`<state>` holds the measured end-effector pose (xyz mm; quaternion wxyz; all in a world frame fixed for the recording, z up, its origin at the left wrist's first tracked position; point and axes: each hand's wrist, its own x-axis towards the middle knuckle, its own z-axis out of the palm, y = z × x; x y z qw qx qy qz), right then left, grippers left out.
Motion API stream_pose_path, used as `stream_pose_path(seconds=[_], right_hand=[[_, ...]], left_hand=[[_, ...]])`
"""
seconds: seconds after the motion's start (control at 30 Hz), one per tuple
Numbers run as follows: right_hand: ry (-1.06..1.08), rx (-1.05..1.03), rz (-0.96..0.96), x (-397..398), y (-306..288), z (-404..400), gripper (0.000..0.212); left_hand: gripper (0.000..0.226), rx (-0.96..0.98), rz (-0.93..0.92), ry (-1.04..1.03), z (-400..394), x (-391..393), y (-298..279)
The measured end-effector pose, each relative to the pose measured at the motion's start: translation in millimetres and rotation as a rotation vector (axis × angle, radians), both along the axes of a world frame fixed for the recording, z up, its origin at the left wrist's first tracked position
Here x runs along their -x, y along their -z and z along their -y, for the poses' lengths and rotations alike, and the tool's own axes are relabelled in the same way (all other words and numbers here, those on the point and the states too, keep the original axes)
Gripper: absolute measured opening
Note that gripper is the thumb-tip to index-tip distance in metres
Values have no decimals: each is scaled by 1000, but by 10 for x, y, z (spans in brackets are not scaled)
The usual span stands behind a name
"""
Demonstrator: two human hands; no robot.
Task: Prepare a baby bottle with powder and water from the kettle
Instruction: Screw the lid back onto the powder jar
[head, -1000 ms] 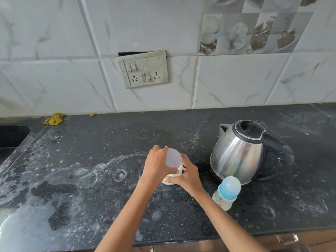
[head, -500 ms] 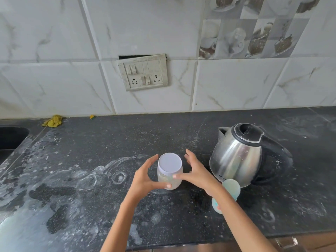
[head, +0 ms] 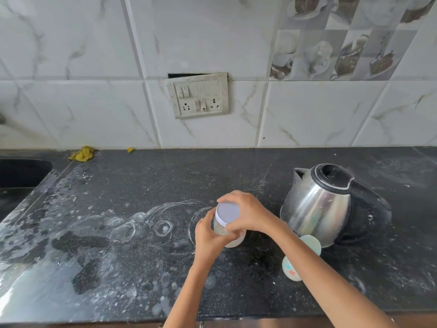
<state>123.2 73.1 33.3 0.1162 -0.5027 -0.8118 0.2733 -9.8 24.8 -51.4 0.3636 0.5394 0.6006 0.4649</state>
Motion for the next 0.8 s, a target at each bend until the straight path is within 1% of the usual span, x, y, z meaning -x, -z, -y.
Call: stream_pose_path(seconds=[0.07, 0.13, 0.2, 0.27, 0.33, 0.57, 0.63, 0.7, 0.77, 0.8], right_hand=[[-30, 20, -96, -56, -73, -64, 73], [-36, -6, -118, -77, -176, -127, 73], [-74, -13, -48, -53, -228, -143, 74], [-143, 16, 79, -5, -200, -117, 73], [-176, 29, 162, 35, -140, -97, 72], [-162, 1, 272, 114, -126, -147, 68], [-143, -59, 329, 145, -133, -125, 64], [-64, -158, 433, 226, -131, -77, 62], [61, -236, 540, 340, -96, -39, 67], [114, -251, 562, 384, -73, -32, 70]], left_hand=[[69, 15, 16, 3, 0, -1, 14], [81, 29, 13, -10, -12, -5, 35], [79, 17, 5, -12, -18, -10, 66], [77, 6, 0, -15, -14, -12, 75], [75, 2, 14, -19, -6, -15, 76], [71, 2, 54, -29, 21, -36, 52], [68, -7, 55, -28, 29, -38, 58], [66, -24, 57, -30, 39, -43, 60], [65, -33, 61, -38, 38, -41, 56], [65, -28, 61, -40, 38, -41, 55]])
